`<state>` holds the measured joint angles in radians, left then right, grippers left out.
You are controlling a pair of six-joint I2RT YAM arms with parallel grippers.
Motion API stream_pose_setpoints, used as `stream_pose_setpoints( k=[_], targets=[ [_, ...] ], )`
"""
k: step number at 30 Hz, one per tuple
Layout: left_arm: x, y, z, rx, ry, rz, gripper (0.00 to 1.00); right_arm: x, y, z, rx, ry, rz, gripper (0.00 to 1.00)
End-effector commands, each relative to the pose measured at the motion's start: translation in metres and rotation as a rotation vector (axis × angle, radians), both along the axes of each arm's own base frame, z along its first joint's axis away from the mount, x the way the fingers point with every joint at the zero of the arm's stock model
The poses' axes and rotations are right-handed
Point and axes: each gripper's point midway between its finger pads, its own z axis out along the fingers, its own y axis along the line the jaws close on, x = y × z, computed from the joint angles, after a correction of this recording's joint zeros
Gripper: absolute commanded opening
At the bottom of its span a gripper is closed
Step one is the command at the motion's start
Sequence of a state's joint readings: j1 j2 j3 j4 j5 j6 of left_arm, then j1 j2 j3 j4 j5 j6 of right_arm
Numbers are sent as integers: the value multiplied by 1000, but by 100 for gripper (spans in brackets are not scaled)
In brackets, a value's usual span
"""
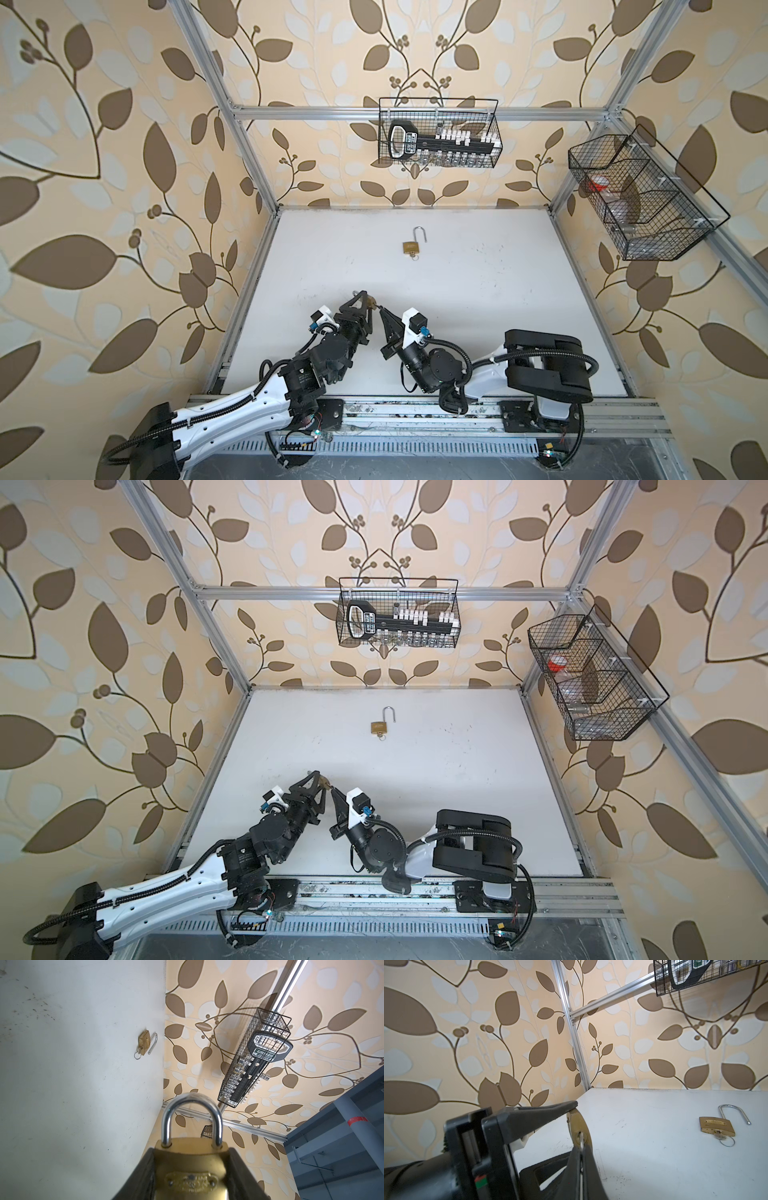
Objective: Unlock with the key
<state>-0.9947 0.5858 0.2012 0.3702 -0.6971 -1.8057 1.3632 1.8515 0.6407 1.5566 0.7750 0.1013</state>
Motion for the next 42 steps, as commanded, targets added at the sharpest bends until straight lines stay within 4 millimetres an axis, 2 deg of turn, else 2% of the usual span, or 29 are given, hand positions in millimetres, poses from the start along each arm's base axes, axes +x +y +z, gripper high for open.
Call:
stream_pose_setpoints(
  k=[1,12,17,26,37,42],
  targets=[
    [-1,-4,44,-106,-88,-12,0,-1,9,-1,15,-2,15,0],
    [-4,-11,46,-138,-85,-62,0,14,2,-1,9,-28,3,0],
    [-5,-13,46,-146,-86,-77,0,13,5,2,-20,-55,17,0],
    [-7,-11,50,-123,-100,-82,0,21,-6,2,6,-38,28,0],
    [-8,-17,56,-128,-124,-105,0,20,4,-5,-17,-25,83,0],
    [-9,-22,61,-117,-136,-136,0,17,22,-8,-39,-33,192,0]
  ],
)
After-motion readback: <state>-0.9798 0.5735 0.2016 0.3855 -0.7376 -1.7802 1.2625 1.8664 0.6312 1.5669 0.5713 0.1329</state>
